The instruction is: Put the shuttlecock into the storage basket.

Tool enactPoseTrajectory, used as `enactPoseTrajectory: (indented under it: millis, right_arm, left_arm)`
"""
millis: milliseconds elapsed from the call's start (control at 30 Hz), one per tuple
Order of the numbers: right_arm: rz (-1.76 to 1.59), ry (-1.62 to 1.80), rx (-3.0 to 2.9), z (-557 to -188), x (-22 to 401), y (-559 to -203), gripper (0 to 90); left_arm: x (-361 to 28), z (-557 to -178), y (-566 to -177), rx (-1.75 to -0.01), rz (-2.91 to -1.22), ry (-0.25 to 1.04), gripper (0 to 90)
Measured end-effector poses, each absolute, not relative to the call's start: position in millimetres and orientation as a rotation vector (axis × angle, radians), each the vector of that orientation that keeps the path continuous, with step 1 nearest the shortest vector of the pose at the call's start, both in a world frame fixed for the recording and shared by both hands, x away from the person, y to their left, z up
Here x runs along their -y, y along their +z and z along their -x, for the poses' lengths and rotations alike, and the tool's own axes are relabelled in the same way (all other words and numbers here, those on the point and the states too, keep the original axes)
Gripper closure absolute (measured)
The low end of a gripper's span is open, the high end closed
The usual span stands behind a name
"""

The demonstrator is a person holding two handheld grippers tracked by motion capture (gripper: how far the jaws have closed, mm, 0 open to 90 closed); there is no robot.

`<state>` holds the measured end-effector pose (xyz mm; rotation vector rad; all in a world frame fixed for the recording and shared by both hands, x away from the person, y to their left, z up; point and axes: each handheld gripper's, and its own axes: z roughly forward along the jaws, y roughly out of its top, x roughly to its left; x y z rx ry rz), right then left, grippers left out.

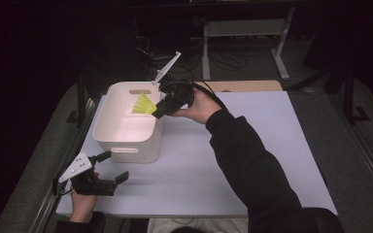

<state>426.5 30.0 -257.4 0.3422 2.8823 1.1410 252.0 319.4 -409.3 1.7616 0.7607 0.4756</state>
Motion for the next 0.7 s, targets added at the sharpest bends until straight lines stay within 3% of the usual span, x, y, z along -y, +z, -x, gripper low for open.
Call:
enactPoseTrajectory:
  millis: [700]
  right_arm:
    - [-0.283,1.113,-2.932,-430.5,-63.7,-263.1,63.0]
  left_arm:
    - [-319.2,-252.0,-409.4,-0.760,-1.766,0.467,0.0]
